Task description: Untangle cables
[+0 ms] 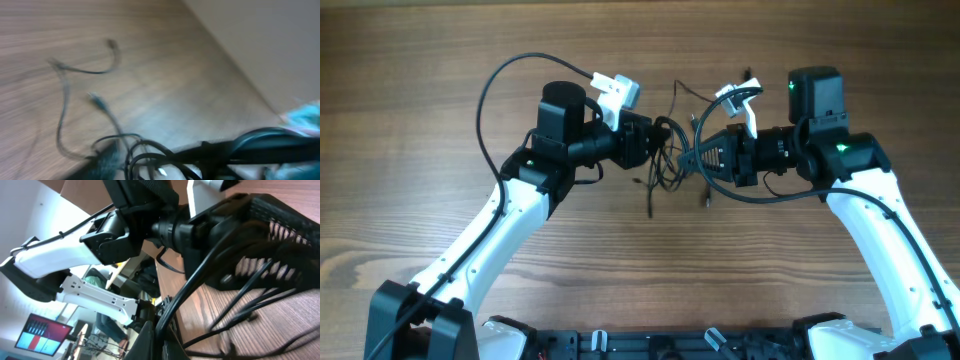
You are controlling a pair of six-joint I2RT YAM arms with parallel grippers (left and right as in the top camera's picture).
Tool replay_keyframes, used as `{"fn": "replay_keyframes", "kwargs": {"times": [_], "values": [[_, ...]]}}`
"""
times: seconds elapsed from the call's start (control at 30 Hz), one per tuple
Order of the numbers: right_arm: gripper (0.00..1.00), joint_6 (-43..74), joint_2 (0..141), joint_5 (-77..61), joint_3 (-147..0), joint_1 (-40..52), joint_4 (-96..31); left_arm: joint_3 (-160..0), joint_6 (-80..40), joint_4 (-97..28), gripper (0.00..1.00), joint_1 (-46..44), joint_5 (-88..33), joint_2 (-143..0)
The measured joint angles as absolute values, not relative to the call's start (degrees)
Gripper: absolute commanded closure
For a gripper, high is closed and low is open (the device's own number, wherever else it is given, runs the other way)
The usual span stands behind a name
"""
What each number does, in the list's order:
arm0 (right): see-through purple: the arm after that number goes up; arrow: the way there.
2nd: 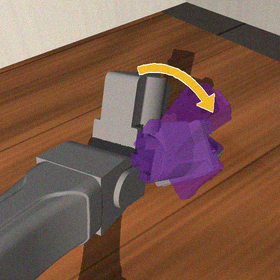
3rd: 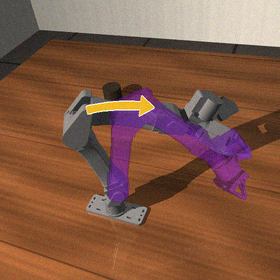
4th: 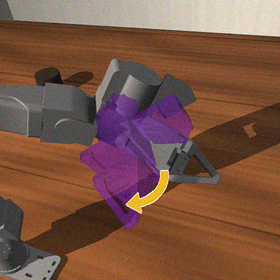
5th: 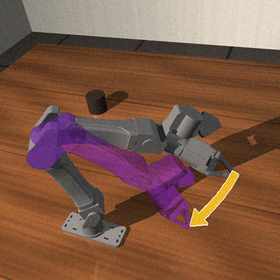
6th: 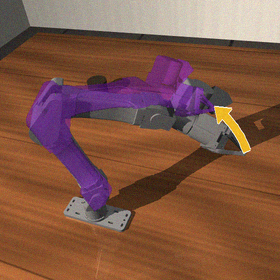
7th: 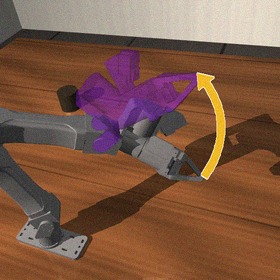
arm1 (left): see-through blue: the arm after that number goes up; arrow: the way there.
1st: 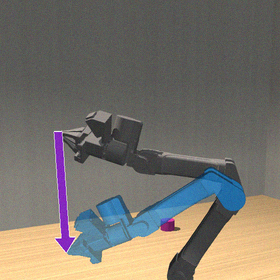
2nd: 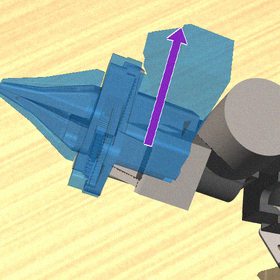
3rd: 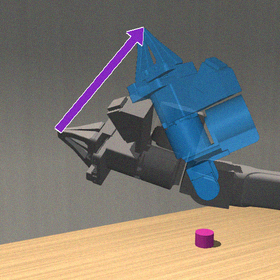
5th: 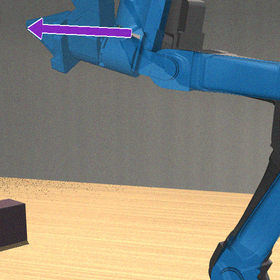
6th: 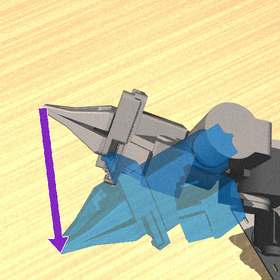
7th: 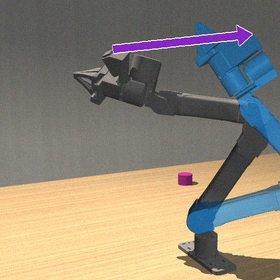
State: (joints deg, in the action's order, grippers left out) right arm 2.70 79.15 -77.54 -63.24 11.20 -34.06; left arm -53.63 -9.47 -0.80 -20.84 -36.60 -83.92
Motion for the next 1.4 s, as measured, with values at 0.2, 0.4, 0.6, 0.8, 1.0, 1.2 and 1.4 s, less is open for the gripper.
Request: {"fn": "replay_keyframes", "kwargs": {"times": [0.2, 0.4, 0.6, 0.8, 1.0, 1.2, 1.4], "values": [[0.96, 8.29, 79.13, -58.78, -63.24, 11.22, -41.19, -53.63, -10.04, -1.69, 0.91, -16.95, -25.39, -83.02], [0.95, 21.30, 79.07, -25.56, -63.07, 11.42, -49.10, -53.63, -10.61, -4.62, 0.91, -10.98, -22.00, -76.29], [0.96, 11.25, 79.07, -37.52, -63.02, 11.16, -44.14, -53.76, -13.23, -12.03, 0.76, -11.16, -23.75, -72.38], [0.96, 6.22, 79.05, -46.00, -63.02, 11.51, -42.54, -53.76, -15.25, -18.13, 0.43, -11.27, -24.97, -74.65], [0.96, 7.27, 79.05, -46.04, -63.02, 11.53, -42.33, -53.76, -15.38, -19.92, 0.37, -14.04, -26.52, -82.52], [0.96, 7.46, 79.05, -46.04, -63.02, 11.53, -42.33, -53.76, -15.40, -18.13, 0.37, -17.72, -27.05, -90.50], [0.96, 7.68, 79.05, -46.04, -63.02, 11.53, -42.35, -53.76, -15.40, -14.72, 0.37, -17.74, -27.14, -96.47]]}}
